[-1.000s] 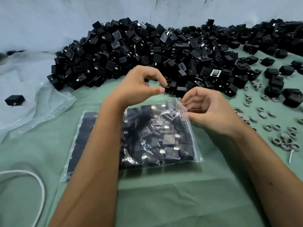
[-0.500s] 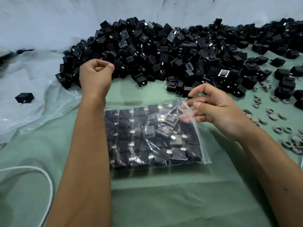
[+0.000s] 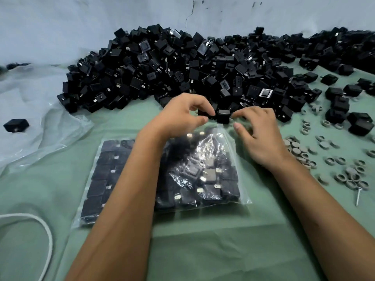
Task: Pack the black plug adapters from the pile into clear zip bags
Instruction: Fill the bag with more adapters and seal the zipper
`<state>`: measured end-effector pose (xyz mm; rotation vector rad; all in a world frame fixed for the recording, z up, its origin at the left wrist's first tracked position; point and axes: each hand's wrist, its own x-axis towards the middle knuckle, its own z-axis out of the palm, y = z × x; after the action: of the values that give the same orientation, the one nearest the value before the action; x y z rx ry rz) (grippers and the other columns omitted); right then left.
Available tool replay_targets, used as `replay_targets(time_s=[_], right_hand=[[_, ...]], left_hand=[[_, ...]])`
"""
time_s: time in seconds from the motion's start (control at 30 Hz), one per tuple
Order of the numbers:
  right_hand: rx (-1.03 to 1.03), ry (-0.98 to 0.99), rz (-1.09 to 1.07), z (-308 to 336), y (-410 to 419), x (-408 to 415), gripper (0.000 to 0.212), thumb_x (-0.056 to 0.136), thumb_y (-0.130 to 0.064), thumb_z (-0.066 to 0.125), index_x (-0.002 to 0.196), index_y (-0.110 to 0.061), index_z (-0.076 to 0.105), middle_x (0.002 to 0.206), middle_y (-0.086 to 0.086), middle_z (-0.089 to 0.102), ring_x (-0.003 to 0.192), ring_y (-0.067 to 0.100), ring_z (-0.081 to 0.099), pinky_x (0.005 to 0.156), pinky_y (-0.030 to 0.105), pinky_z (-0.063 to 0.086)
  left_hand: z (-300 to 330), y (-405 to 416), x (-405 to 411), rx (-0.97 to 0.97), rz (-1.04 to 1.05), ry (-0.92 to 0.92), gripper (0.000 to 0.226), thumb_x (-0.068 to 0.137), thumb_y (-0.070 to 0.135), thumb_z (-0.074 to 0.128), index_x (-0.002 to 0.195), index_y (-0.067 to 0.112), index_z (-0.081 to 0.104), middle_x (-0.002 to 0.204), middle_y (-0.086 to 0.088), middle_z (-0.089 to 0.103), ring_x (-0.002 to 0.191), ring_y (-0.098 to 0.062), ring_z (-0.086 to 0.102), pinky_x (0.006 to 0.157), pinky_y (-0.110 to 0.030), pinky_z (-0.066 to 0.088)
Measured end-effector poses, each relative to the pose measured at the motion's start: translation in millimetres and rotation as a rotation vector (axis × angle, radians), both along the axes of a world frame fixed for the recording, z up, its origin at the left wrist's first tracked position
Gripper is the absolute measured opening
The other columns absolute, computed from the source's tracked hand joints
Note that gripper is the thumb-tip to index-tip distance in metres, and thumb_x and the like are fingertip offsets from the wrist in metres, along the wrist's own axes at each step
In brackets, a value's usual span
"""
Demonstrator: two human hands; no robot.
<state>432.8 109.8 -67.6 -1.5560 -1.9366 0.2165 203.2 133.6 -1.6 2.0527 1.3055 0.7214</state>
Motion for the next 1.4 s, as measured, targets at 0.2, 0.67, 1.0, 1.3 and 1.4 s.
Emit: replay_targets(time_s=[0.2, 0.67, 1.0, 1.3, 1.4], right_hand=[[-0.045, -0.191, 0.139, -4.0, 4.4, -7.4, 0.049, 0.104, -0.023, 0.055, 0.150, -0.036, 0.047, 0.163, -0.008, 0.035, 0.149, 0.024, 0.019, 0.113, 0.051, 0.027], [-0.076, -0.178, 0.270, -2.4, 3.7, -11.2, 0.053, 0.107, -0.023, 0.054, 0.158, -0.029, 0.040, 0.156, -0.008, 0.047, 0.149, 0.018, 0.029, 0.118, 0.049, 0.030], [0.074, -0.106, 0.243, -5.4, 1.5, -19.0, 0.036, 0.097, -0.024, 0.071, 0.131, -0.019, 0.062, 0.138, 0.004, 0.050, 0.127, 0.024, 0.041, 0.107, 0.042, 0.043], [-0.023, -0.008, 0.246, 1.1, -4.1, -18.2, 0.029, 0.096, -0.035, 0.071, 0.123, -0.024, 0.071, 0.130, 0.003, 0.051, 0.115, 0.024, 0.053, 0.097, 0.042, 0.049], [0.001, 0.029, 0.143, 1.1, -2.7, -16.0, 0.020, 0.097, -0.026, 0.068, 0.117, -0.026, 0.072, 0.109, 0.003, 0.048, 0.096, 0.021, 0.053, 0.081, 0.040, 0.051]], left_hand=[[0.7, -4.0, 12.6, -0.104, -0.143, 0.045, 0.038, 0.093, -0.006, 0.063, 0.099, 0.026, 0.081, 0.102, 0.017, 0.070, 0.095, -0.006, 0.067, 0.085, -0.033, 0.056], [-1.2, -6.1, 15.8, -0.076, -0.141, 0.092, 0.047, 0.097, -0.002, 0.060, 0.104, 0.040, 0.079, 0.146, 0.004, 0.042, 0.144, -0.018, 0.032, 0.122, -0.047, 0.028], [0.7, -8.7, 21.3, -0.097, -0.180, 0.204, 0.036, 0.097, 0.003, 0.064, 0.104, 0.034, 0.080, 0.156, 0.005, 0.037, 0.146, -0.014, 0.026, 0.125, -0.043, 0.020], [0.0, -8.8, 24.1, -0.150, -0.181, 0.234, 0.042, 0.097, 0.004, 0.063, 0.111, 0.041, 0.075, 0.165, 0.003, 0.025, 0.153, -0.019, 0.017, 0.127, -0.046, 0.016], [0.7, -10.3, 30.4, -0.137, -0.187, 0.271, 0.044, 0.098, 0.004, 0.062, 0.118, 0.041, 0.073, 0.167, 0.001, 0.021, 0.155, -0.022, 0.012, 0.127, -0.047, 0.013]])
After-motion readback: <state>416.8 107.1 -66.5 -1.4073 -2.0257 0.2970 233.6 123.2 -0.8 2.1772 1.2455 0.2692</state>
